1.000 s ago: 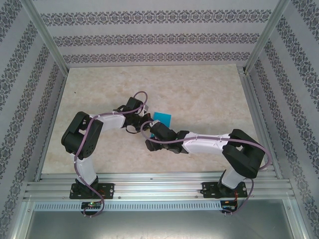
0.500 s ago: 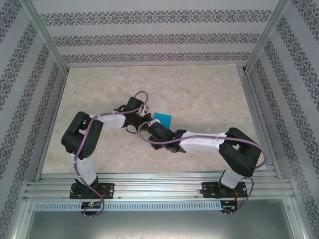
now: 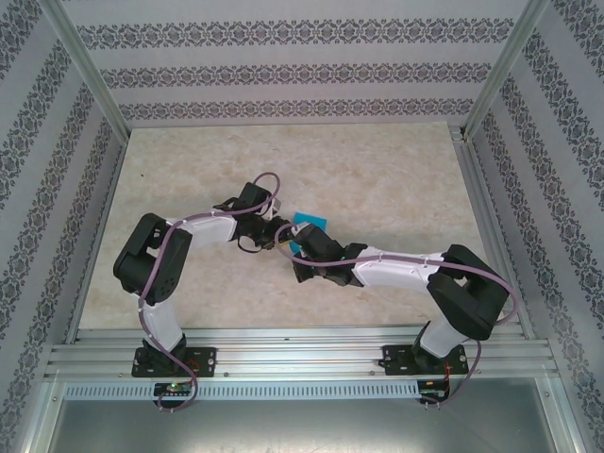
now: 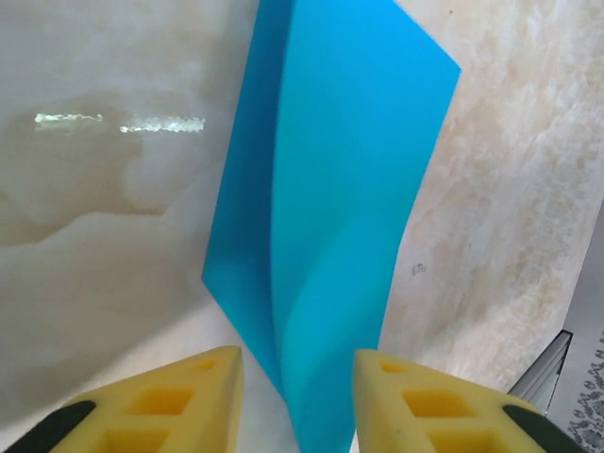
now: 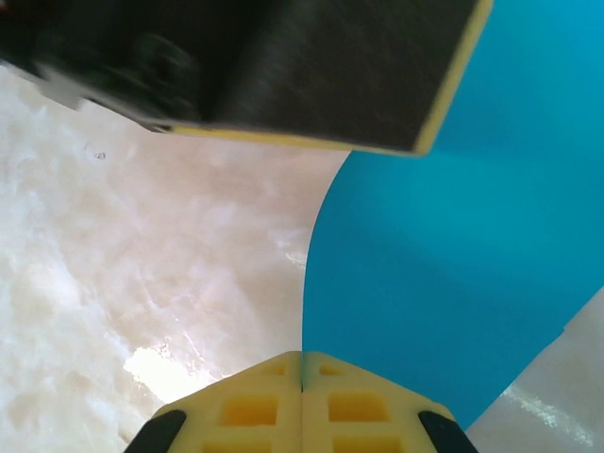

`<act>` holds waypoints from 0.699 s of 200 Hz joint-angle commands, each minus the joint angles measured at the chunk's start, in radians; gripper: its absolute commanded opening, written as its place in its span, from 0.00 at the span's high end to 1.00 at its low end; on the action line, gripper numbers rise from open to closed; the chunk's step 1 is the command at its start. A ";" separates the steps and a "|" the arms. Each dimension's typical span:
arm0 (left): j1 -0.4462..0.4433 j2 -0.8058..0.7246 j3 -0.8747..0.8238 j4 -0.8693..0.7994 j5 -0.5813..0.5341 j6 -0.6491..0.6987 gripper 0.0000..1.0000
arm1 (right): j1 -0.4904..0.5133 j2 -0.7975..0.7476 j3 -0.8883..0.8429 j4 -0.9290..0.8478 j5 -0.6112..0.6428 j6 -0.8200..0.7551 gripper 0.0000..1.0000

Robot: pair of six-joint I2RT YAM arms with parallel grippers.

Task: Fold a paper plane with a square sheet of paper (fold left side to right side)
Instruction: Third fold the triangle at the center of the table.

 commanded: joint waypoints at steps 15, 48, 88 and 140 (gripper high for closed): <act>0.021 -0.111 0.032 -0.081 -0.023 0.060 0.49 | -0.056 -0.055 -0.078 0.124 -0.178 0.035 1.00; 0.031 -0.154 0.065 -0.126 -0.044 0.095 0.50 | -0.086 -0.081 -0.130 0.176 -0.266 0.042 1.00; -0.011 -0.003 0.215 -0.146 0.019 0.155 0.67 | -0.101 -0.098 -0.160 0.190 -0.299 0.046 1.00; -0.057 0.216 0.393 -0.178 0.030 0.181 0.71 | -0.126 -0.098 -0.172 0.194 -0.274 0.080 1.00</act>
